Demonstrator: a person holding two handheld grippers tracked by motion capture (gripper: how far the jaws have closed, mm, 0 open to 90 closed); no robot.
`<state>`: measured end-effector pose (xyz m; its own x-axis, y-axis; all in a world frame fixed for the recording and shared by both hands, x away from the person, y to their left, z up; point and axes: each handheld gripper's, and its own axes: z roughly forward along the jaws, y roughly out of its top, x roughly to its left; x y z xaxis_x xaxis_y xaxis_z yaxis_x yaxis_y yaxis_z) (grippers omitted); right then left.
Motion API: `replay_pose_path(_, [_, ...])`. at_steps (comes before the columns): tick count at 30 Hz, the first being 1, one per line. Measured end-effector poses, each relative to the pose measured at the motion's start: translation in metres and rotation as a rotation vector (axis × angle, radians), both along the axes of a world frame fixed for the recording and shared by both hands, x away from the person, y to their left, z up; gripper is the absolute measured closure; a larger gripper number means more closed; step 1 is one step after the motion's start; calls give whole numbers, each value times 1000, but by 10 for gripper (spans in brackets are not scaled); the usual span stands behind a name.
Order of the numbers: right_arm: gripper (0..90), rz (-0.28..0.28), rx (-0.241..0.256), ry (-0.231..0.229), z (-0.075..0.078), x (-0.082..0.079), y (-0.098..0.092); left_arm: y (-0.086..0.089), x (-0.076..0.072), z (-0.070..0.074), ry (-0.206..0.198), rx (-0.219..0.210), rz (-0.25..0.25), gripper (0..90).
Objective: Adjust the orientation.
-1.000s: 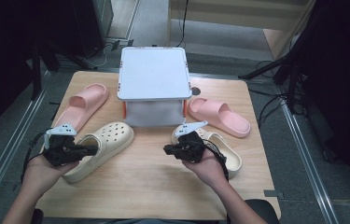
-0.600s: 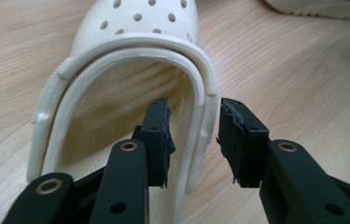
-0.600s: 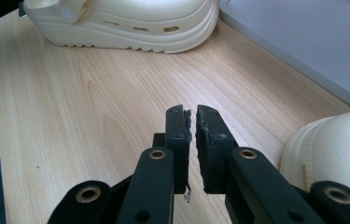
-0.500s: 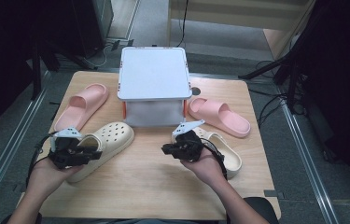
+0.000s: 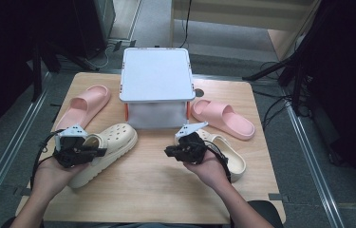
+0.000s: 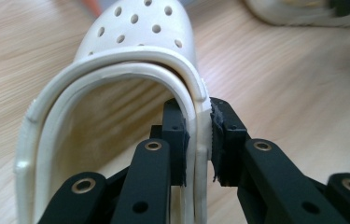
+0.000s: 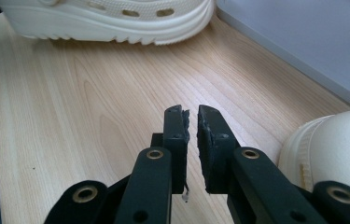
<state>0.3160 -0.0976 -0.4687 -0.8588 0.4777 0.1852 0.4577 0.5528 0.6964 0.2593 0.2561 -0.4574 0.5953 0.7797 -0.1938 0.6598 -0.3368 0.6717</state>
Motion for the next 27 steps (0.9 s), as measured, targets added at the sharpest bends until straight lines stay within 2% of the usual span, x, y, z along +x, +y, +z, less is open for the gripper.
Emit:
replay_pose_path(1, [829,0,0,0,0,0,0,0,0,0,0,0,0,780])
replay_pose_path(2, [829,-1,1,0,0,0,0,-11,-3,3,-23,13,-25,780])
replay_pose_path(4, [829,-2,1,0,0,0,0,-15,-3,4,-30,12,-35,780])
replay_pose_path(6, [829,-4,2,-2,0,0,0,-28,-2,5,-36,-14,-64,780])
replay_pose_path(7, [829,-4,2,-2,0,0,0,-28,-2,5,-36,-14,-64,780])
replay_pose_path(8, [829,-6,4,-2,1,0,-1,-39,-1,5,-43,-8,-82,779])
replay_pose_path(9, [829,-6,4,-2,1,0,-1,-39,-1,5,-43,-8,-82,780])
replay_pose_path(10, [829,-9,6,-6,1,-1,-2,-50,1,3,-51,-9,-96,779])
replay_pose_path(15, [829,-16,9,-8,1,-1,-3,-67,2,-2,-38,-11,-121,779])
replay_pose_path(16, [829,-16,10,-9,1,-1,-4,-72,1,-4,-47,0,-133,779])
replay_pose_path(18, [829,-17,13,-8,0,-3,-4,-81,0,-11,-33,14,-162,777])
replay_pose_path(22, [829,-17,13,-9,-1,-4,-4,-86,-2,-16,-22,22,-176,776])
replay_pose_path(27, [828,-20,11,-7,-2,-7,-2,-85,-3,-18,-15,13,-181,757])
